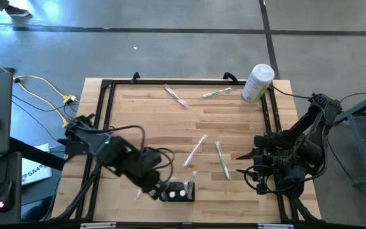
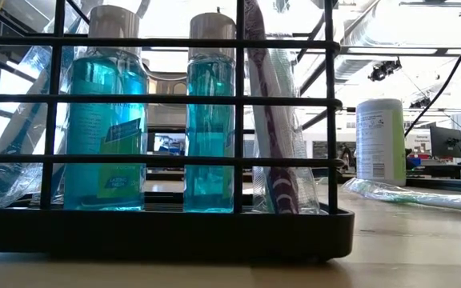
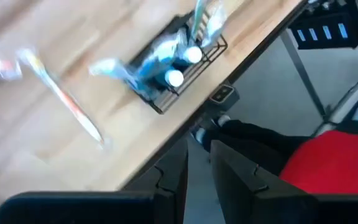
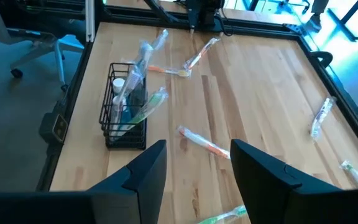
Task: Pick & Place toothbrushing station
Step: Put the bottom orange toothbrush into the black wire organizer
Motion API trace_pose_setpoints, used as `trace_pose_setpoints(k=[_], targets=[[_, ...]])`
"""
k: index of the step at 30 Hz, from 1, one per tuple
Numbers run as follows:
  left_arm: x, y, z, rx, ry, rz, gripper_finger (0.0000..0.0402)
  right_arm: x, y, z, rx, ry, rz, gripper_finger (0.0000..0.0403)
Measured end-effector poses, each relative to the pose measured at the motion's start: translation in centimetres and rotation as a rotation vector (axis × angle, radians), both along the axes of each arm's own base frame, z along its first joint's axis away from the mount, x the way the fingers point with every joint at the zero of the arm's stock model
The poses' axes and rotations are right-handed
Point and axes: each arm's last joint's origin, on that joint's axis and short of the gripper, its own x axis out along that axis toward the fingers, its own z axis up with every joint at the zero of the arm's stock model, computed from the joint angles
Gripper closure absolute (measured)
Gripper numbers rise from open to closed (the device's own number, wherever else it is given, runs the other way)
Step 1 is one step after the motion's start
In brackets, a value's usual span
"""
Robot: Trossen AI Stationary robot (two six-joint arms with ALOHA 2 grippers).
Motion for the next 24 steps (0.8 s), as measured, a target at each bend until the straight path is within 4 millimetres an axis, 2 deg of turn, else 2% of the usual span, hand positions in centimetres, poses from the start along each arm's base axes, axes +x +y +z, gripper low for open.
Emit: trace_pose_setpoints(k=[4, 7, 11, 16, 20, 24], targets=[[-1.1, -0.5, 0.3, 0.062, -0.034, -0.044, 0.0332, 0.1, -0.1, 0.1, -0.02, -0.029, -0.029, 0.0232], [-1.3, -0.9, 0.2, 0.11, -0.057, -0.088, 0.0332, 0.4, -0.4, 0.1, -0.023, -0.036, -0.053, 0.0232], [-1.1, -0.4, -0.6, 0.18, -0.045, -0.188, 0.0332, 1.1, -1.1, 0.1, -0.018, -0.034, -0.091, 0.0232], [-1.9, 2.2, -2.4, 0.178, 0.064, -0.222, 0.0332, 1.9, -1.8, 0.1, 0.001, -0.026, -0.126, 0.0232], [-4.5, 4.3, -3.9, 0.096, 0.189, -0.129, 0.0332, 2.3, -2.2, 0.1, 0.032, -0.018, -0.152, 0.0232], [-6.9, 5.6, -5.7, 0.06, 0.263, 0.008, 0.0332, 2.5, -2.5, 0.1, 0.039, -0.013, -0.165, 0.0232]])
